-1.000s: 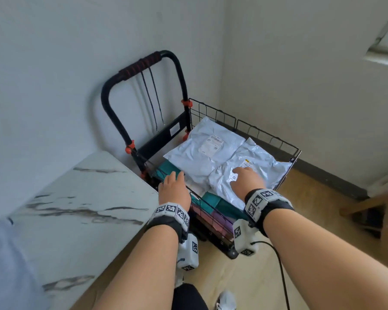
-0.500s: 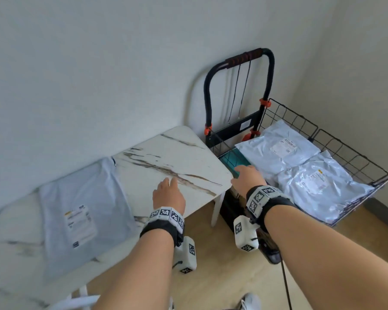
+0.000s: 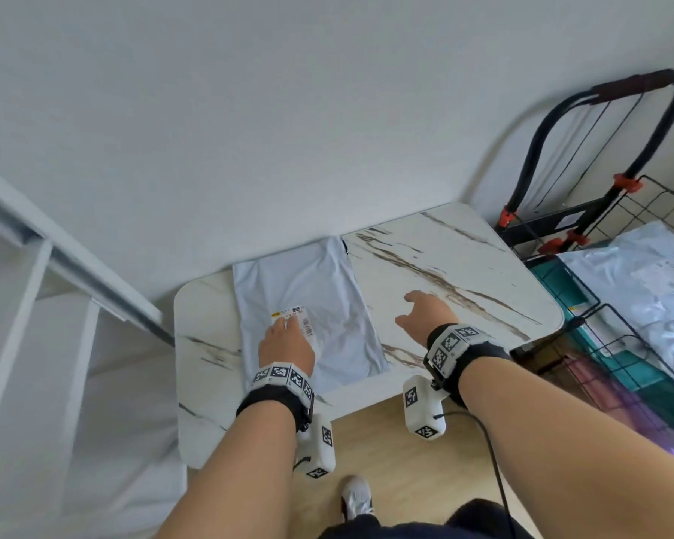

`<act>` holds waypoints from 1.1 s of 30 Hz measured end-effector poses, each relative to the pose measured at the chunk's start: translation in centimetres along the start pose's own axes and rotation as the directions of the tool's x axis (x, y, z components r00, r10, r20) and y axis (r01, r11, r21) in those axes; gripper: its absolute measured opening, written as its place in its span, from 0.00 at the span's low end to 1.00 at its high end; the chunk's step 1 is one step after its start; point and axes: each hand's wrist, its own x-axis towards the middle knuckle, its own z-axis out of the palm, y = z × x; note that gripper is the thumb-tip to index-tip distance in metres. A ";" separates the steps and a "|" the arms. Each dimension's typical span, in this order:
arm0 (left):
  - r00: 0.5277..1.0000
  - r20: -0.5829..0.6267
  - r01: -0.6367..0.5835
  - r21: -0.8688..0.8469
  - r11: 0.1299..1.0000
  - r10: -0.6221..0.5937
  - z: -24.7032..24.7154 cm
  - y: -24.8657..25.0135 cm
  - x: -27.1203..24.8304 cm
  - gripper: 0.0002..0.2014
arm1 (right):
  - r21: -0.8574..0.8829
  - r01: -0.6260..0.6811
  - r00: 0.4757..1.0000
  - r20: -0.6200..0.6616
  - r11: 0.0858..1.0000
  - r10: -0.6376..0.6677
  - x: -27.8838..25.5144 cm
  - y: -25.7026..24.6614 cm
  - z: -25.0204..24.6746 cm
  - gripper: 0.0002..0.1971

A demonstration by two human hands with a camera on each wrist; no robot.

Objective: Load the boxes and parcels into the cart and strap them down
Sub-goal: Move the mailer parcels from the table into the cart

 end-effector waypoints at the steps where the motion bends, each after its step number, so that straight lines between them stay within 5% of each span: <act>1: 1.000 0.014 0.021 -0.003 1.000 -0.021 0.1 -1.1 0.2 0.26 | -0.004 0.001 1.000 0.014 1.000 -0.001 0.2 -0.8 0.8 0.27; 8: 0.989 0.095 0.124 -0.067 0.990 -0.118 2.0 -5.3 1.6 0.17 | -0.055 0.009 0.993 0.120 0.998 -0.003 2.2 -3.6 5.0 0.24; 20: 0.900 0.190 0.427 -0.202 0.881 -0.392 3.2 -6.7 6.0 0.22 | -0.050 -0.066 0.976 0.203 0.997 0.075 7.5 -4.6 7.8 0.20; 24: 0.874 0.157 0.475 -0.470 0.744 -0.459 2.9 -6.3 7.1 0.18 | 0.062 -0.106 0.969 0.231 0.992 0.089 9.0 -4.9 7.4 0.22; 28: 0.813 0.263 0.562 -0.590 0.579 -0.520 2.1 -5.8 7.6 0.23 | 0.082 -0.140 0.967 0.226 0.987 0.119 9.5 -5.2 6.8 0.23; 33: 0.859 0.291 0.509 -0.566 0.648 -0.421 2.0 -5.8 7.3 0.10 | 0.013 -0.098 0.972 0.218 0.995 0.092 8.9 -5.4 6.0 0.07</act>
